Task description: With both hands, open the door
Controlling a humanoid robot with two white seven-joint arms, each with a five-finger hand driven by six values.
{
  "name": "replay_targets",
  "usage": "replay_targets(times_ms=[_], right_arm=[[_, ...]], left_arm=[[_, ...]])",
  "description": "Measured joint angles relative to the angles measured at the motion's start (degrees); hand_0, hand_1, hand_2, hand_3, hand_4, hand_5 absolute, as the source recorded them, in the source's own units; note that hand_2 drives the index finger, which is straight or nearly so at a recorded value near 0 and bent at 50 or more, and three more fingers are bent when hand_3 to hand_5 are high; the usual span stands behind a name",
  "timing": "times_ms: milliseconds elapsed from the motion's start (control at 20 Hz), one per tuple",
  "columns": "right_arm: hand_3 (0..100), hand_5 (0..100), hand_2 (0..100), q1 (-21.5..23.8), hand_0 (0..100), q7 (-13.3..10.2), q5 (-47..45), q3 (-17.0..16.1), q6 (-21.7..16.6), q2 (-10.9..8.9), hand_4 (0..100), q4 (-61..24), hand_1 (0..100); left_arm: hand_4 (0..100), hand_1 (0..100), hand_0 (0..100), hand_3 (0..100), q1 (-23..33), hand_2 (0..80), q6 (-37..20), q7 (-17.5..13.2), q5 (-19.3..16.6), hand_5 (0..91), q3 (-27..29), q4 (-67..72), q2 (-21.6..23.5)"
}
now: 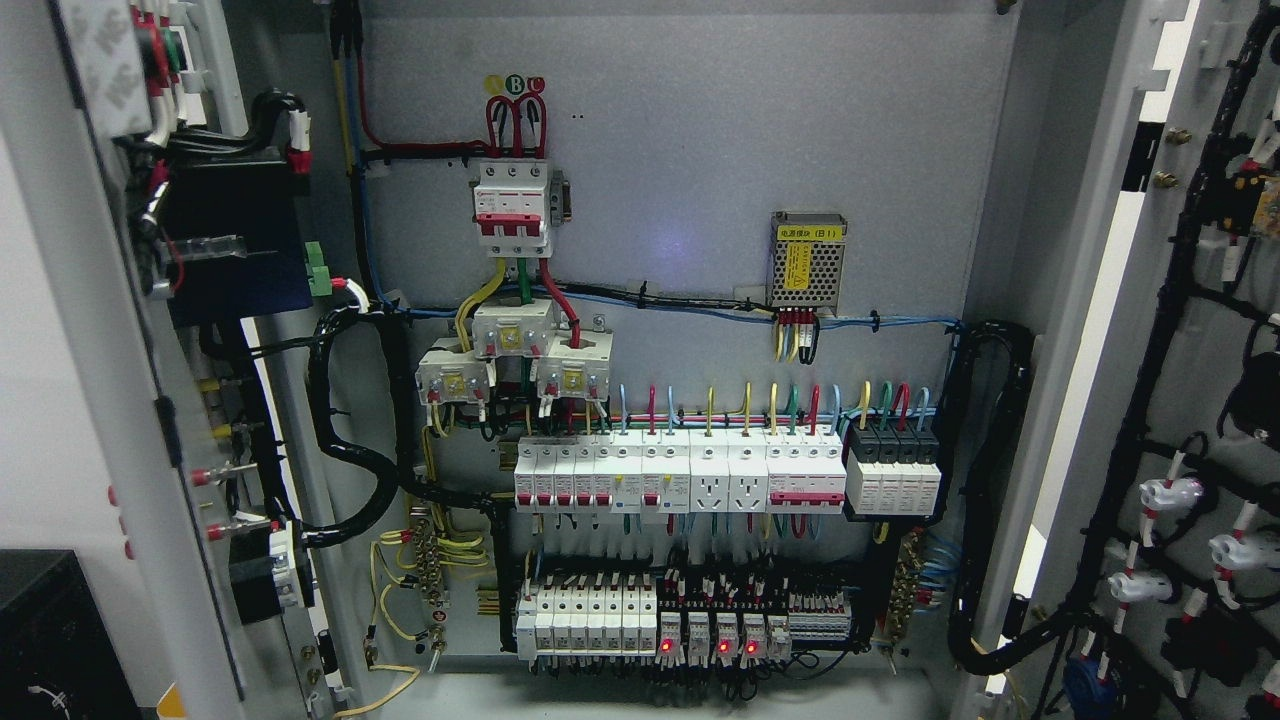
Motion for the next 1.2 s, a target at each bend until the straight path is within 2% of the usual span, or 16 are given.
replay_targets(times_ms=[351,751,852,1002,1202], right_arm=[[0,0,0,-1.3,0,0.0,0.6,4.0,1.5,1.42,0,1.3,0],[0,0,0,-5.4,0,0.0,0.2,6.7,1.7,2.47,0,3.5,0],[0,0,0,-5.5,0,0.0,0.2,6.6,1.7,2.58,0,3.9,0],[0,0,0,-4.4,0,-0.1,0.1,5.0,1.7,2.52,0,4.3,0],[0,0,0,-0.5,0,-0.2,0.1,0.9,1.0,0.50,0,3.5,0]], left_arm=[[0,0,0,0,0.0,0.0,0.0,0.0,-0.1,0.0,-0.1,0.0,0.0],[0,0,0,0,0.0,0.0,0.2,0.0,-0.3,0.0,-0.4,0.0,0.0],[0,0,0,0,0.1,0.0,-1.0,0.0,-0.4,0.0,-0.9,-0.5,0.0],[0,0,0,0,2.3,0.0,-5.6,-0.1,-0.3,0.0,-3.6,-3.7,0.2],[0,0,0,0,8.1,0.0,-8.9,-0.1,-0.3,0.0,-8.9,-14.0,1.4]])
